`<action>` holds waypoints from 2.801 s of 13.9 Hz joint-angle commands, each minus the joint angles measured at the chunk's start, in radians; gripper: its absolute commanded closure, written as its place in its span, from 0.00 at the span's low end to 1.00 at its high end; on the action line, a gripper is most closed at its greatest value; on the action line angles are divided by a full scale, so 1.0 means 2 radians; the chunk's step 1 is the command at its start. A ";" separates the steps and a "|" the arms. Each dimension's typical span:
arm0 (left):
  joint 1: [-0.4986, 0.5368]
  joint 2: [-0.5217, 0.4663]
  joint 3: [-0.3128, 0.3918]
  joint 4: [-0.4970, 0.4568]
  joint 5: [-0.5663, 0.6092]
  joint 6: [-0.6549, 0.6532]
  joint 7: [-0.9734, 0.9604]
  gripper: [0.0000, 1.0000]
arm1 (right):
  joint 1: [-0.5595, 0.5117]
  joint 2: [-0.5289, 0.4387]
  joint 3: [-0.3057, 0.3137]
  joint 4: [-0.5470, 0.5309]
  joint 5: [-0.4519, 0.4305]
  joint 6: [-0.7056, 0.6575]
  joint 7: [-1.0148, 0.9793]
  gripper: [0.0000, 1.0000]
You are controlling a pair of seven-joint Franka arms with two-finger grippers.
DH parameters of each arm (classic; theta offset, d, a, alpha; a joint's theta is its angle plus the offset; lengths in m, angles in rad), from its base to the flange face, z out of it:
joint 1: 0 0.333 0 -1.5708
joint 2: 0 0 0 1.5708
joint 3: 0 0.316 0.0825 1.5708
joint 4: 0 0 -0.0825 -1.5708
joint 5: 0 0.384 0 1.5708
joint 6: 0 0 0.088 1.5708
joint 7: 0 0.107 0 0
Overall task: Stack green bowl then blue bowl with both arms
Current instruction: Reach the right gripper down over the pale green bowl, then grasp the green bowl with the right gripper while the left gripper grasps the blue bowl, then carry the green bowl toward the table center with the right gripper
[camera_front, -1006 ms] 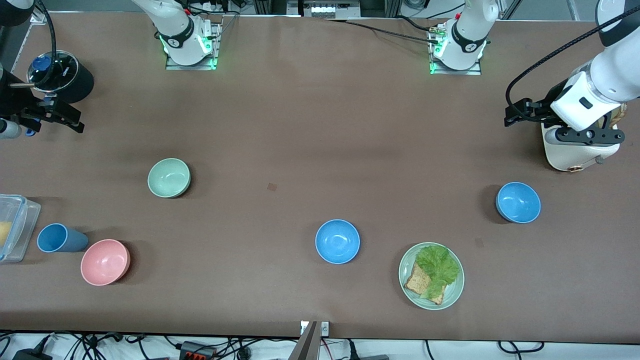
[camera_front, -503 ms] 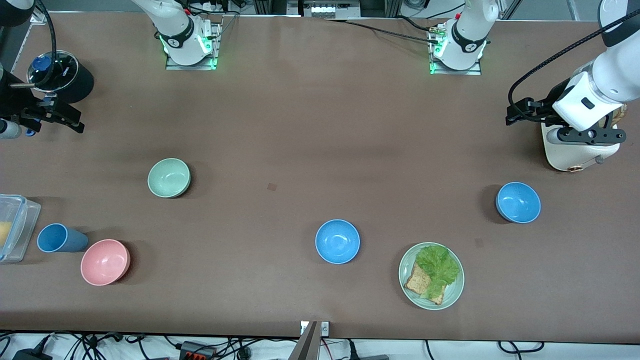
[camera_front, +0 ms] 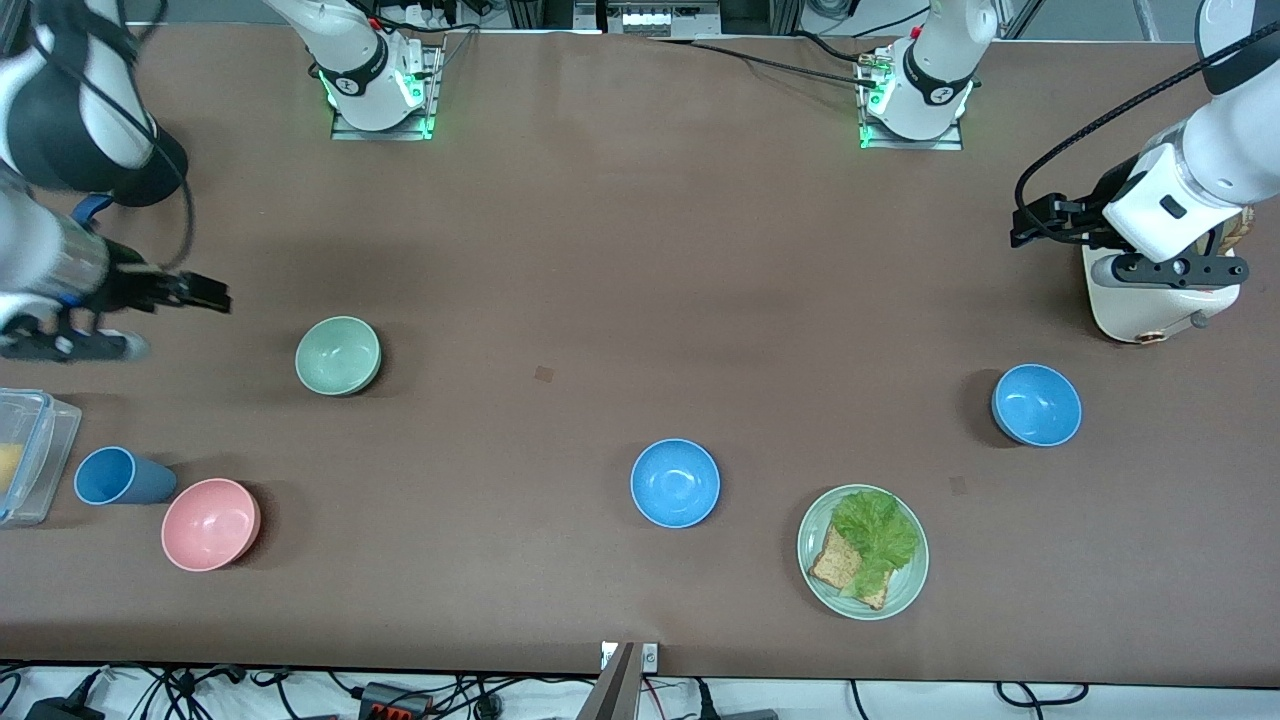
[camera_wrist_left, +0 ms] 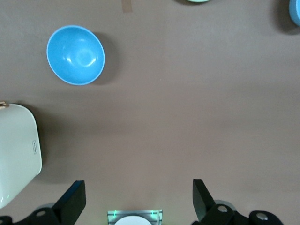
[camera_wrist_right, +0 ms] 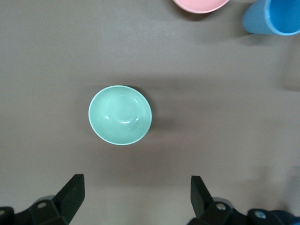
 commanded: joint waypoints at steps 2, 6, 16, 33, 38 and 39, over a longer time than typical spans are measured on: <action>0.007 0.002 0.000 -0.003 0.008 -0.008 -0.007 0.00 | 0.023 0.054 0.001 0.020 0.002 -0.005 0.003 0.00; 0.021 0.005 0.000 -0.015 0.008 -0.002 -0.006 0.00 | 0.027 0.110 -0.003 0.020 -0.008 0.026 0.010 0.00; 0.100 0.149 0.000 -0.010 0.056 0.130 0.008 0.00 | -0.021 0.196 -0.003 0.020 0.046 0.050 0.007 0.21; 0.157 0.226 -0.001 -0.124 0.059 0.417 0.109 0.00 | -0.028 0.181 0.049 0.057 0.068 -0.008 -0.042 1.00; 0.159 0.248 0.000 -0.110 0.061 0.433 0.159 0.06 | 0.050 0.196 0.157 0.147 0.067 -0.051 0.135 1.00; 0.160 0.252 0.000 -0.108 0.061 0.433 0.160 0.11 | 0.077 0.203 0.161 0.152 0.071 -0.033 0.165 1.00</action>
